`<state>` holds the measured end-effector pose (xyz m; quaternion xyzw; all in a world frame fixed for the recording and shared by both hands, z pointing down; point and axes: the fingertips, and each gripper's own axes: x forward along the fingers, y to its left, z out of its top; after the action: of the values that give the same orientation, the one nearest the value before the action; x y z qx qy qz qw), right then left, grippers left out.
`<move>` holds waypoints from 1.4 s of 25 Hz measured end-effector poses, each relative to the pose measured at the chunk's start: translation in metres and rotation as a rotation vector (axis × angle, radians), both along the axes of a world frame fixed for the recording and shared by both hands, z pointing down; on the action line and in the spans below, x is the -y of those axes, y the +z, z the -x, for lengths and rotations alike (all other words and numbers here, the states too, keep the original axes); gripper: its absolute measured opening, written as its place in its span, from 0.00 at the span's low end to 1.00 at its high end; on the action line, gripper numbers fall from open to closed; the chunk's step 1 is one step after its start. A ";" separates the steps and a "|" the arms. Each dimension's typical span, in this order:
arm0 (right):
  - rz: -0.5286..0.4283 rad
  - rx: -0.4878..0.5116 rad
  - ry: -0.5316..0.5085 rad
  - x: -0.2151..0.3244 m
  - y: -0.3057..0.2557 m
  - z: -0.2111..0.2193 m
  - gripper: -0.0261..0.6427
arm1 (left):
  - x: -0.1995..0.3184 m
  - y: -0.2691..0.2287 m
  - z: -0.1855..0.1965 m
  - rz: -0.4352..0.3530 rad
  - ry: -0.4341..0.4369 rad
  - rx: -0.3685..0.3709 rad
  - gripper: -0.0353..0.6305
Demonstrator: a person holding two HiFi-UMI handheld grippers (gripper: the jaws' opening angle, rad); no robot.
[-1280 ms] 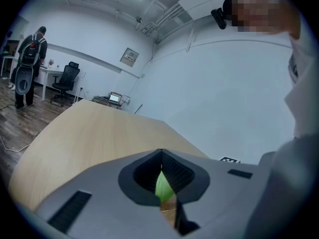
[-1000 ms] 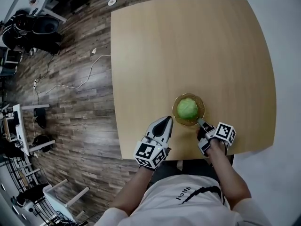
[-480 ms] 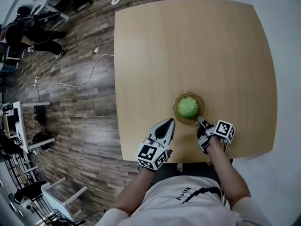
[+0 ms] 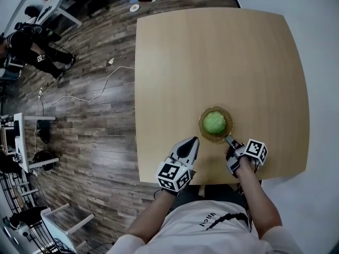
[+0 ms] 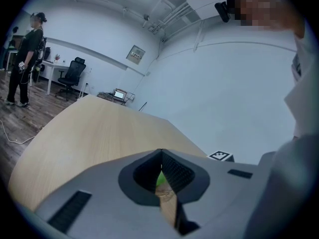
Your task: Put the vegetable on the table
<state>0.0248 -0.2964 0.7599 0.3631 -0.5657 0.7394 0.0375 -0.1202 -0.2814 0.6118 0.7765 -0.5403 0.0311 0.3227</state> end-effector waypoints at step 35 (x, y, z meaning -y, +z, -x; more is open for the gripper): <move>-0.977 -0.255 -0.296 -0.104 -0.307 0.064 0.06 | -0.121 -0.190 -0.002 -0.225 0.084 0.015 0.07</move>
<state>-0.0397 -0.1926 0.4528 0.3416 -0.8807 0.3261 0.0363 -0.1180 -0.1608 0.4217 0.8295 -0.5098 -0.0103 0.2280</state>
